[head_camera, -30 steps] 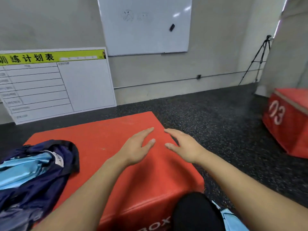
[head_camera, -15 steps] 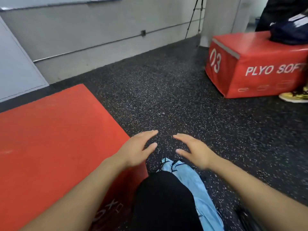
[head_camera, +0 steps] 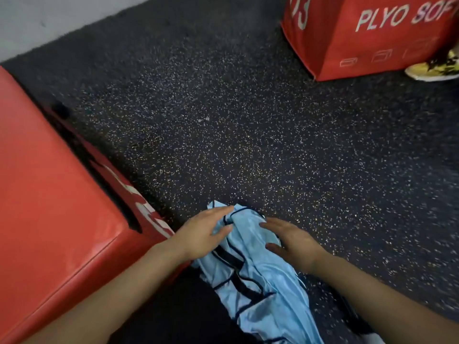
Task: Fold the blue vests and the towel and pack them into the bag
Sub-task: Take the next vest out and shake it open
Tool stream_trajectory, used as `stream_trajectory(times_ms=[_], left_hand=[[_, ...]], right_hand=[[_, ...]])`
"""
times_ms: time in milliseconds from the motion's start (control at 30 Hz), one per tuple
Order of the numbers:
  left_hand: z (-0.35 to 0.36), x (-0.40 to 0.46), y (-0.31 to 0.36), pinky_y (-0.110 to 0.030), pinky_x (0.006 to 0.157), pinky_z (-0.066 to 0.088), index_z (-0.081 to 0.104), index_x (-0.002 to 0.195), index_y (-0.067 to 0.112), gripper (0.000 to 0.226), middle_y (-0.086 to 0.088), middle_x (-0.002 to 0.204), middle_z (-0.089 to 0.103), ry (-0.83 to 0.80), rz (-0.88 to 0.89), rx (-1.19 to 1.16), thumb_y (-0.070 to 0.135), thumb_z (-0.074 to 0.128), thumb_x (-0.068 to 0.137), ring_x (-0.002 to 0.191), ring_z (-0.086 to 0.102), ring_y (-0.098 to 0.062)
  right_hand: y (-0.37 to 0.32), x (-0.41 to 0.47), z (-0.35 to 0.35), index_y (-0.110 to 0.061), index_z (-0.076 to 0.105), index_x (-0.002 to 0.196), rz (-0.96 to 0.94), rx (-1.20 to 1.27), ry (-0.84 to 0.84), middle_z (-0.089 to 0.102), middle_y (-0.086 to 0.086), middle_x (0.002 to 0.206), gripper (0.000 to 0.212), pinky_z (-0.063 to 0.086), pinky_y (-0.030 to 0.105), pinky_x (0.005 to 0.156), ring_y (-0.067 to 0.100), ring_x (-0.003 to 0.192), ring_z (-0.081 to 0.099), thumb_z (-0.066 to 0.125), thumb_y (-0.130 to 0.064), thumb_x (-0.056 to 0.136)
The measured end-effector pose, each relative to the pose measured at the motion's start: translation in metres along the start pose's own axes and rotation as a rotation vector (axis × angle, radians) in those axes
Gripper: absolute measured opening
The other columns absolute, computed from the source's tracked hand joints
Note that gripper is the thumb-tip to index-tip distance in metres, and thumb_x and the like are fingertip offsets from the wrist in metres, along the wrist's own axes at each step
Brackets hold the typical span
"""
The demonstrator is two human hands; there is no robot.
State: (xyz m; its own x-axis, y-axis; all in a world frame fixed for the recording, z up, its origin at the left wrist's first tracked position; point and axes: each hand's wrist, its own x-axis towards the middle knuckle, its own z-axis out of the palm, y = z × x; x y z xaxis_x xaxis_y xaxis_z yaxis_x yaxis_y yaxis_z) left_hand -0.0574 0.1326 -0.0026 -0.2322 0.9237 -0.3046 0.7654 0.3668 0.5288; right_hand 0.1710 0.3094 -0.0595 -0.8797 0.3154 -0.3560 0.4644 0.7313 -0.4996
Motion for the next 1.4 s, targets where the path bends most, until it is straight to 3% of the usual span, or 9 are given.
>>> stream_trajectory(times_ms=[333, 500, 667, 800, 933, 1000, 1100, 1300, 1400], left_hand=[[0.049, 0.022, -0.041, -0.023, 0.119, 0.02, 0.023, 0.16, 0.035, 0.059, 0.014, 0.161, 0.031, -0.109, -0.095, -0.088, 0.049, 0.042, 0.105, 0.149, 0.025, -0.006], [0.062, 0.024, -0.058, -0.016, 0.117, 0.016, 0.026, 0.159, 0.034, 0.058, 0.014, 0.162, 0.031, -0.11, -0.108, -0.073, 0.047, 0.043, 0.105, 0.149, 0.025, -0.005], [0.07, 0.026, -0.06, -0.016, 0.117, 0.016, 0.025, 0.159, 0.036, 0.058, 0.016, 0.162, 0.031, -0.106, -0.139, -0.117, 0.048, 0.043, 0.105, 0.149, 0.023, -0.002], [0.074, 0.024, -0.062, -0.021, 0.121, 0.017, 0.024, 0.159, 0.038, 0.059, 0.017, 0.162, 0.029, -0.123, -0.157, -0.136, 0.052, 0.041, 0.104, 0.149, 0.022, 0.0], [0.069, 0.017, -0.058, -0.02, 0.121, 0.016, 0.023, 0.159, 0.037, 0.058, 0.017, 0.162, 0.029, -0.135, -0.159, -0.135, 0.05, 0.041, 0.105, 0.149, 0.022, -0.001], [0.064, 0.012, -0.053, -0.019, 0.12, 0.016, 0.024, 0.159, 0.037, 0.058, 0.016, 0.162, 0.03, -0.133, -0.154, -0.145, 0.05, 0.041, 0.105, 0.149, 0.023, -0.002], [0.052, 0.003, -0.043, -0.022, 0.12, 0.022, 0.024, 0.159, 0.039, 0.059, 0.015, 0.162, 0.031, -0.112, -0.146, -0.168, 0.052, 0.04, 0.103, 0.148, 0.026, -0.002], [0.006, -0.031, -0.014, -0.011, 0.114, 0.017, 0.024, 0.159, 0.037, 0.057, 0.019, 0.159, 0.03, -0.011, -0.126, -0.196, 0.046, 0.043, 0.106, 0.146, 0.026, 0.001], [-0.025, -0.049, 0.002, -0.021, 0.12, 0.028, 0.034, 0.154, 0.04, 0.054, 0.016, 0.155, 0.041, 0.092, -0.14, -0.404, 0.046, 0.05, 0.103, 0.138, 0.039, 0.008]], right_hand=[[0.023, 0.017, 0.081, -0.044, 0.029, 0.157, 0.014, -0.031, -0.235, 0.012, -0.008, 0.17, 0.056, 0.028, 0.037, 0.123, 0.018, 0.156, 0.014, 0.038, -0.058, 0.103], [0.028, 0.028, 0.106, -0.052, 0.026, 0.155, 0.058, 0.012, -0.319, -0.008, -0.005, 0.171, 0.098, 0.016, 0.044, 0.125, 0.021, 0.158, -0.003, 0.002, -0.085, 0.065], [0.031, 0.046, 0.124, -0.057, 0.022, 0.153, 0.071, -0.008, -0.387, -0.014, -0.002, 0.17, 0.057, 0.011, 0.054, 0.124, 0.026, 0.157, -0.01, 0.037, -0.066, 0.099], [0.028, 0.055, 0.127, -0.039, 0.019, 0.16, 0.021, -0.064, -0.407, -0.003, -0.001, 0.171, 0.059, 0.001, 0.038, 0.122, 0.025, 0.157, -0.007, 0.032, -0.054, 0.105], [0.026, 0.05, 0.117, -0.022, 0.019, 0.162, -0.006, -0.082, -0.328, 0.014, -0.002, 0.17, 0.055, 0.0, 0.027, 0.121, 0.02, 0.157, 0.007, 0.033, -0.036, 0.111], [0.019, 0.041, 0.101, -0.022, 0.034, 0.158, -0.022, -0.058, -0.244, 0.031, -0.005, 0.164, 0.049, 0.02, 0.028, 0.124, 0.018, 0.15, 0.031, 0.035, -0.032, 0.111], [0.011, 0.026, 0.072, -0.026, 0.062, 0.136, -0.014, 0.018, -0.021, 0.062, -0.009, 0.137, 0.034, 0.05, 0.03, 0.103, 0.014, 0.122, 0.061, 0.046, -0.032, 0.108], [-0.011, -0.002, 0.008, -0.03, 0.066, 0.135, -0.019, 0.112, 0.292, 0.06, -0.015, 0.139, 0.052, 0.046, 0.026, 0.11, 0.003, 0.127, 0.058, 0.035, -0.056, 0.102], [-0.042, -0.014, -0.041, -0.029, 0.066, 0.134, -0.098, 0.152, 0.413, 0.06, -0.017, 0.136, 0.043, 0.044, 0.024, 0.112, -0.009, 0.126, 0.052, 0.042, -0.049, 0.104]])
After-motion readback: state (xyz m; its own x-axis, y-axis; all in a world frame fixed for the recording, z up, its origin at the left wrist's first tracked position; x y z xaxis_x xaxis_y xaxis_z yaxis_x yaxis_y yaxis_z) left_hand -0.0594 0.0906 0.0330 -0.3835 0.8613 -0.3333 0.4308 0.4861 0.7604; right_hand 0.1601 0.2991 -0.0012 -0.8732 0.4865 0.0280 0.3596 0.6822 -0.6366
